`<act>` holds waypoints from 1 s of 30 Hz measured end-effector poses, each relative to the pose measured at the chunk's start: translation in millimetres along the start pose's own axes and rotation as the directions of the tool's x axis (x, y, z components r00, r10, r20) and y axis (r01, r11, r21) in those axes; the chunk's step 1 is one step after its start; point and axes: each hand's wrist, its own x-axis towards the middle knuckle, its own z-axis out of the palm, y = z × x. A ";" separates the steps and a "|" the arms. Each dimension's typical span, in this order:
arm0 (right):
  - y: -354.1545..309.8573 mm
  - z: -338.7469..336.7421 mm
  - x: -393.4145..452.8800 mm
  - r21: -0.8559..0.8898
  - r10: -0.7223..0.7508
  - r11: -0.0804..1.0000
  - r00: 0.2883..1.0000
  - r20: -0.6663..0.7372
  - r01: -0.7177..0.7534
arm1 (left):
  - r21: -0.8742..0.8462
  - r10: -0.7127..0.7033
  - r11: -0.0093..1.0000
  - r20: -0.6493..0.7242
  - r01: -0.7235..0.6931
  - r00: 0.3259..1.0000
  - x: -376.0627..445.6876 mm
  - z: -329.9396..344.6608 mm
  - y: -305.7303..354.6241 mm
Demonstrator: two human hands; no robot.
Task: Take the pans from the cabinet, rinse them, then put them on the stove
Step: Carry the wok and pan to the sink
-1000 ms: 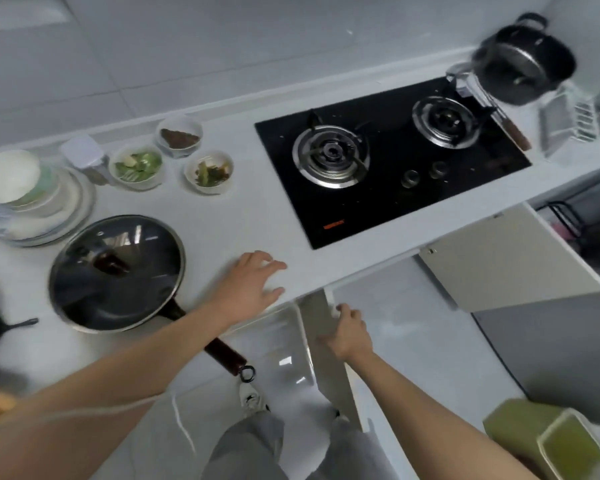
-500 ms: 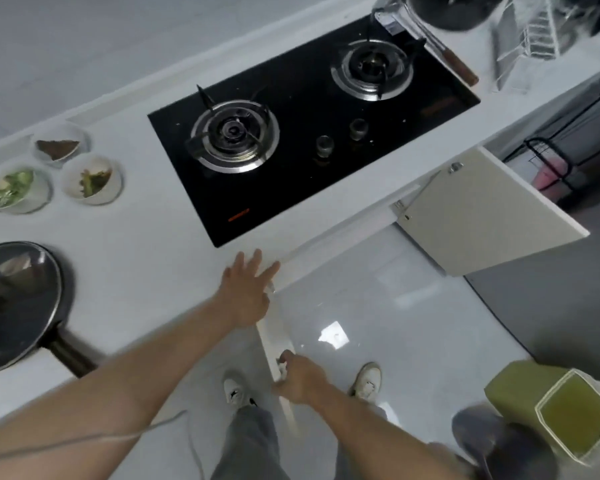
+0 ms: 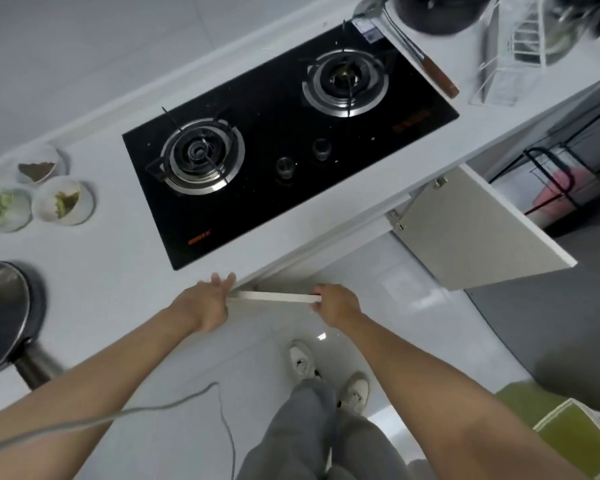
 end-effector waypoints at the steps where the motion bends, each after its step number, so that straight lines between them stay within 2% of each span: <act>1: 2.4 -7.5 4.5 -0.018 0.003 1.000 1.000 -0.011 -0.003 | 0.064 -0.005 0.998 -0.055 0.008 0.998 1.6 -7.7 7.8; 3: 13.1 -25.9 10.0 -0.023 0.018 1.000 0.998 -0.052 -0.020 | 0.153 0.047 0.988 -0.226 -0.012 0.973 9.6 -27.9 32.6; 4: 21.2 -37.1 8.0 0.000 0.038 0.999 0.997 -0.072 -0.038 | 0.135 0.101 0.989 -0.293 -0.064 0.951 15.4 -36.9 48.2; 6: 48.1 -68.4 1.0 0.045 0.107 0.994 0.985 -0.137 -0.101 | 0.063 0.258 0.965 -0.377 -0.253 0.890 35.7 -52.9 85.2; 9: 105.3 -126.3 -10.1 0.086 0.239 0.971 0.940 -0.244 -0.225 | 0.103 0.478 0.876 -0.307 -0.471 0.823 62.9 -75.9 147.6; 13: 194.6 -196.5 -10.6 0.160 0.404 0.915 0.848 -0.344 -0.371 | 0.239 0.595 0.803 -0.285 -0.545 0.752 92.1 -106.5 225.2; 18: 285.9 -241.2 9.2 0.074 0.463 0.874 0.775 -0.430 -0.480 | 0.203 0.540 0.841 -0.290 -0.501 0.790 129.3 -120.8 262.3; 20: 319.6 -241.3 21.7 0.038 0.512 0.845 0.785 -0.348 -0.533 | 0.189 0.534 0.846 -0.284 -0.499 0.797 138.1 -122.0 265.3; 22: 334.3 -232.2 26.6 0.053 0.560 0.822 0.787 -0.260 -0.567 | 0.138 0.522 0.853 -0.216 -0.504 0.825 138.9 -129.7 265.9; 25: 322.6 -220.6 23.0 0.067 0.566 0.821 0.791 -0.234 -0.567 | 0.084 0.474 0.880 -0.093 -0.467 0.876 135.2 -144.8 271.6; 28: 283.3 -210.1 22.7 0.069 0.514 0.858 0.849 -0.121 -0.510 | 0.032 0.421 0.907 -0.030 -0.421 0.906 129.5 -153.6 277.5; 30: 250.6 -192.7 27.4 0.146 0.485 0.869 0.872 -0.061 -0.473 | 0.031 0.399 0.917 -0.006 -0.399 0.917 126.8 -155.8 282.1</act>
